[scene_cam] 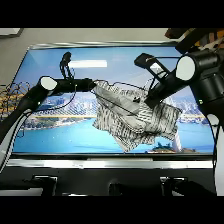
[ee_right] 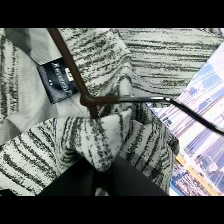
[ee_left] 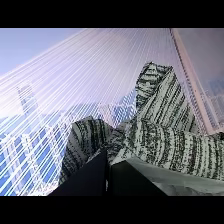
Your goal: Fold the clothes and pants, and hang the long-sleeved shirts on hangers.
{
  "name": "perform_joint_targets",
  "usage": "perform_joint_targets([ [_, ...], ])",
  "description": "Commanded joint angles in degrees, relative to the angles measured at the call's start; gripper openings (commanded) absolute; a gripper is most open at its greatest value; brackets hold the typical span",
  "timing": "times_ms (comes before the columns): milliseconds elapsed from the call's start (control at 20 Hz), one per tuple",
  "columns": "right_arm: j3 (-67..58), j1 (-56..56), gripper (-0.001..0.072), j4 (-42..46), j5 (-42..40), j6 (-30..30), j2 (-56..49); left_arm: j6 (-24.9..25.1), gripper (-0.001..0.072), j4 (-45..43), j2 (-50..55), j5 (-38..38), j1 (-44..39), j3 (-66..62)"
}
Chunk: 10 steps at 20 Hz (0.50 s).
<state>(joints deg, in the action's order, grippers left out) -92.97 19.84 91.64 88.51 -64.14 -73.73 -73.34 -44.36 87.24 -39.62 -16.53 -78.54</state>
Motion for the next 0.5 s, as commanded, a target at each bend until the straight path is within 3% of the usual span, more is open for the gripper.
perform_joint_targets([
  [0, 0.02, 0.20, 0.0025, 4.46, 1.38, -3.45, -0.20, 0.09, 0.0017, -0.94, -0.04, -0.66, 0.09, -0.09],
  [450, 0.02, 0.20, 0.0025, 4.04, -3.08, -4.48, -2.03, -0.79, 0.0016, -0.94, -0.09, -0.46, -0.48, -7.37],
])
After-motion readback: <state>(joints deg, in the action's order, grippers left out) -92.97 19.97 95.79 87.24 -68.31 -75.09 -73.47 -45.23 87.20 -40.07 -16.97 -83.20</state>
